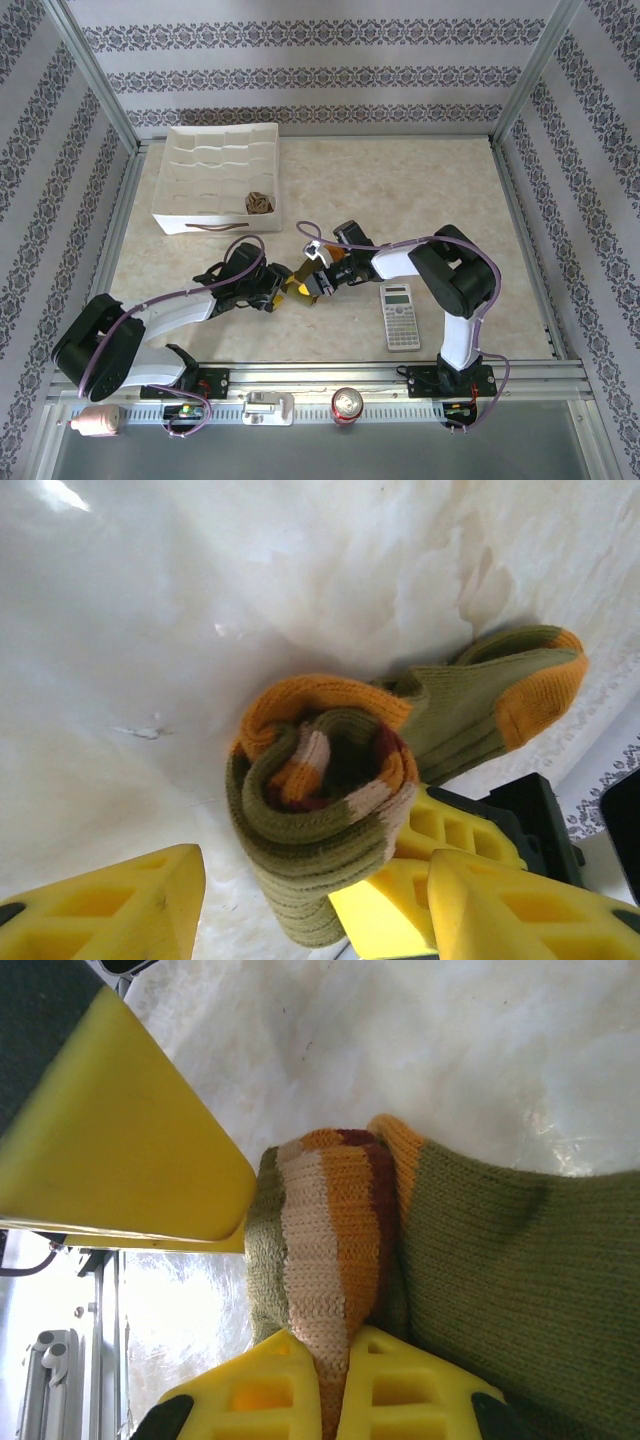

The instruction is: Roll the socks

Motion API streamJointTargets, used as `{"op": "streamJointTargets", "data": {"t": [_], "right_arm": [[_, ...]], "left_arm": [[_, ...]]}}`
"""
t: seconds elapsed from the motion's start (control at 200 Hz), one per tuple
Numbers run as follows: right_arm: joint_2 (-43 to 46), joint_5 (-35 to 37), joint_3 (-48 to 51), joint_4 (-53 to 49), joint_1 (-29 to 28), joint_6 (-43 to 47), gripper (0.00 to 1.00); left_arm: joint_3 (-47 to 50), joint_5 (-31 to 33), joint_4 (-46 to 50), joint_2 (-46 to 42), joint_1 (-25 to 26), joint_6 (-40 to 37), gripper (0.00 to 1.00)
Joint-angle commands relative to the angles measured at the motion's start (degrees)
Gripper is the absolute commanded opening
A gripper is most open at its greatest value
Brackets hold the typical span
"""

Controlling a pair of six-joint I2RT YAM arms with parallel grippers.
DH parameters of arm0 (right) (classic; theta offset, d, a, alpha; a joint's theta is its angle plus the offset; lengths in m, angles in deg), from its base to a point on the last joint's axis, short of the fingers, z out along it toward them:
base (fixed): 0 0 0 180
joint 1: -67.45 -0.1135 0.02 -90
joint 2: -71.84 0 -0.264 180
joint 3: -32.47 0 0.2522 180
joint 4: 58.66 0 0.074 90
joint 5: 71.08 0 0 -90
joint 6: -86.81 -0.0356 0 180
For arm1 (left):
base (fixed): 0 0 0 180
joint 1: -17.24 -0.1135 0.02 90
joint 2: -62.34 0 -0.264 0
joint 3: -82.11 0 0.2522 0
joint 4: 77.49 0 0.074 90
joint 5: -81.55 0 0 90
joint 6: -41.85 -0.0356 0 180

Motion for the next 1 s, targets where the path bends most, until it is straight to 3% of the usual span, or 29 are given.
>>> {"op": "streamJointTargets", "data": {"t": [0.0,0.135,0.265,0.305,0.395,0.48,0.644,0.754,0.879,0.994], "right_arm": [[-5.6,8.9,3.2,-13.6,1.0,-1.2,0.00],[-6.4,8.5,2.6,-14.1,1.1,-1.3,0.00],[-7.0,8.5,2.4,-14.3,1.1,-1.6,0.00],[-7.1,8.5,2.3,-14.4,1.1,-1.6,0.00],[-6.9,9.2,2.2,-14.5,1.1,-1.1,0.00],[-6.6,10.6,1.0,-16.9,0.6,1.4,0.00],[-3.8,14.4,-3.5,-23.1,-3.8,12.6,0.00],[2.9,19.3,-1.5,-19.0,-7.7,17.4,0.29],[18.5,33.0,9.1,-4.2,-13.8,20.7,0.54],[25.9,45.6,12.3,-3.5,-19.0,22.2,0.58]], "left_arm": [[0.6,-0.7,-5.2,2.5,0.8,1.3,0.59],[-0.6,-0.8,-8.2,6.2,0.8,0.8,0.57],[-0.6,-1.8,-9.9,10.0,1.3,1.2,0.48],[-0.6,-2.0,-9.3,10.9,1.4,1.4,0.42],[-0.7,-2.8,-6.4,12.2,1.6,2.3,0.18],[-0.3,-3.7,-1.0,11.0,1.9,3.5,0.00],[-0.6,-1.9,18.9,2.0,3.0,4.4,0.00],[-1.2,-0.7,28.9,-0.9,3.8,6.5,0.00],[-2.4,1.4,33.3,-0.6,4.0,9.7,0.00],[-5.1,2.2,36.3,1.8,4.1,10.5,0.00]]}}
